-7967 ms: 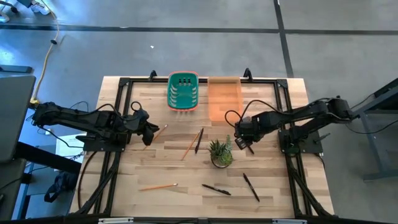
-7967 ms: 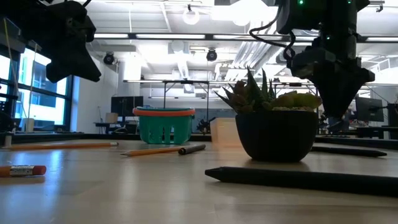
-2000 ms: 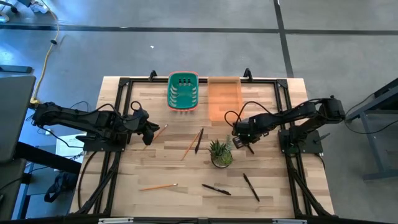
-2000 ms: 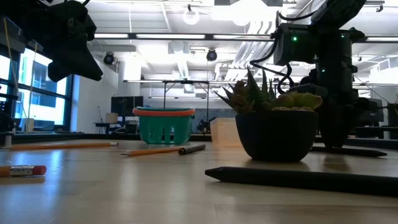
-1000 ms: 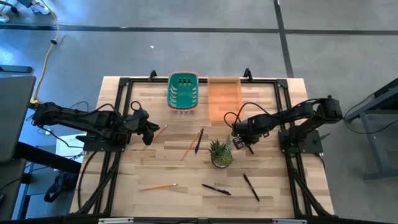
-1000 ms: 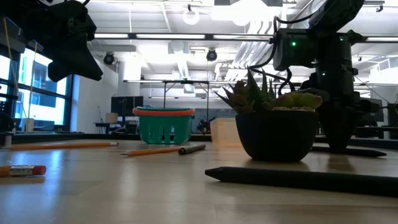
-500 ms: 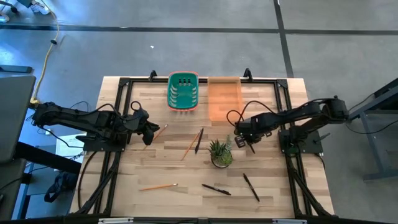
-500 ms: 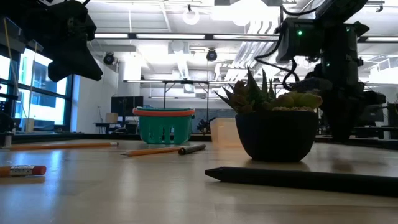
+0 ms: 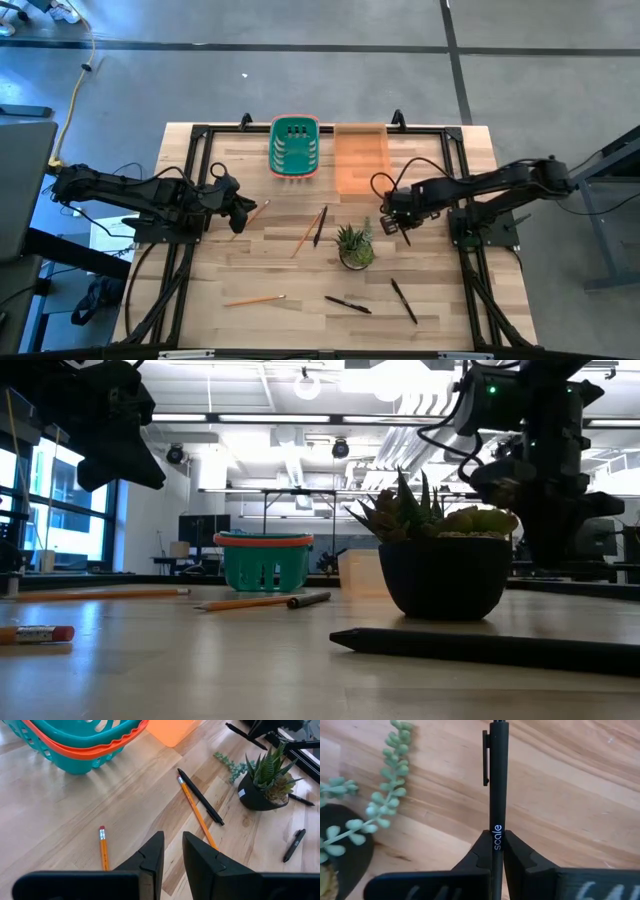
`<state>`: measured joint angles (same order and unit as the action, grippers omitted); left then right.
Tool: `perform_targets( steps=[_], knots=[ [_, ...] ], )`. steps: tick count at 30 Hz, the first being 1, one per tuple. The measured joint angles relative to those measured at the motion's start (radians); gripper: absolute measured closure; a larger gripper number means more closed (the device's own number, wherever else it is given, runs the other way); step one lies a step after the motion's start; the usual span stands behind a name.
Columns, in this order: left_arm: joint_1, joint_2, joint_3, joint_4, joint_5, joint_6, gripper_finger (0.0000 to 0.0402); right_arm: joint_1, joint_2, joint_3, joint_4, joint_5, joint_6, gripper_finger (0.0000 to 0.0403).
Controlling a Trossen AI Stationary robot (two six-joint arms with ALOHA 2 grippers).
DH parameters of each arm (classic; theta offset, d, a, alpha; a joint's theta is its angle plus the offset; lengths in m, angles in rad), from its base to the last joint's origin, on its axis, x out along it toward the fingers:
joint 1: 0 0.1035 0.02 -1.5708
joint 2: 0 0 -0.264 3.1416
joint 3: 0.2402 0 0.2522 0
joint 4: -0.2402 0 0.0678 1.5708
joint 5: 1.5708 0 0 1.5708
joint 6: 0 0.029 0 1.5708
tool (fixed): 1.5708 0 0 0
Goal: Sort pens & pencils
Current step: Put the middle right black ballpoint pen into the orange bin
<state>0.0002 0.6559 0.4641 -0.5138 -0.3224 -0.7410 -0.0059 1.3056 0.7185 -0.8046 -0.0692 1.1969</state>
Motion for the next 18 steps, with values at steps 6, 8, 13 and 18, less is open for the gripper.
perform_targets(
  steps=[6,8,13,18],
  knots=[
    [0.0,0.0,0.0,0.002,0.0,0.0,0.0344,0.0,-0.018,0.035,-0.034,-0.013,-0.013,0.0403],
    [0.0,0.0,0.0,0.009,-0.001,0.0,0.0344,0.0,-0.018,0.058,-0.057,-0.013,-0.03,0.0403],
    [0.0,0.0,0.0,0.033,-0.003,0.001,0.0344,0.0,-0.018,0.115,-0.101,-0.013,-0.056,0.0403],
    [0.0,0.0,0.0,0.044,-0.004,0.004,0.0344,0.0,-0.018,0.164,-0.124,-0.01,-0.072,0.0403]
  ],
)
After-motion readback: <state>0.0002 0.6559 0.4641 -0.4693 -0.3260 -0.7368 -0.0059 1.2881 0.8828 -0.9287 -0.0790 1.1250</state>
